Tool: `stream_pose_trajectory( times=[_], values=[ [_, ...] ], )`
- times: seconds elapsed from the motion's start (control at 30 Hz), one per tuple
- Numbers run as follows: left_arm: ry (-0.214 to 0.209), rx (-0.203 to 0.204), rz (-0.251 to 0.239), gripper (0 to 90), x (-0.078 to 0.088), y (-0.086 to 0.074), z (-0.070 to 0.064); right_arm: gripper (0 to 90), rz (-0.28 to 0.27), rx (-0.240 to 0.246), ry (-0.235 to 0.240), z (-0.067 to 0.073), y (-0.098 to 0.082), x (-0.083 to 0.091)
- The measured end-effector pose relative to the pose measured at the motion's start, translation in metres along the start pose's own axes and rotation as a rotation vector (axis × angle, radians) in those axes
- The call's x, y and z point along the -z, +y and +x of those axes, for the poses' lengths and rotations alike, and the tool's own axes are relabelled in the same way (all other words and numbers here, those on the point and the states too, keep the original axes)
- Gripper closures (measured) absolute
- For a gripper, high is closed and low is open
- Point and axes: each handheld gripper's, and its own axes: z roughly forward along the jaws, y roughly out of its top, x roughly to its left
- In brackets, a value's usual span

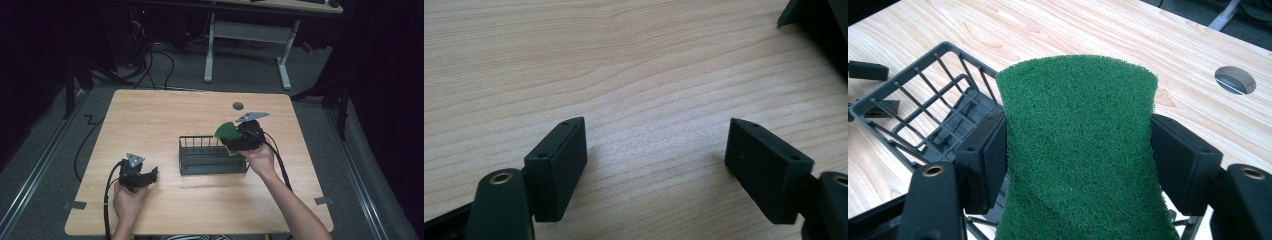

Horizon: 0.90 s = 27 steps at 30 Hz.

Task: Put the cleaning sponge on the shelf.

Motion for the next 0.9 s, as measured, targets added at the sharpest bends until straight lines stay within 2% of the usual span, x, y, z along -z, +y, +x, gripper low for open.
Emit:
stream_pose_trajectory(
  times=[0.23,0.9],
  values=[
    [0.000,0.000,0.000,25.1,0.000,0.000,0.000,29.6,-0.002,-0.014,-0.006,0.000,-0.001,-0.003],
    [-0.001,0.000,0.000,25.1,0.000,0.000,0.000,28.9,0.021,0.009,-0.038,0.005,-0.004,-0.011]
  ],
)
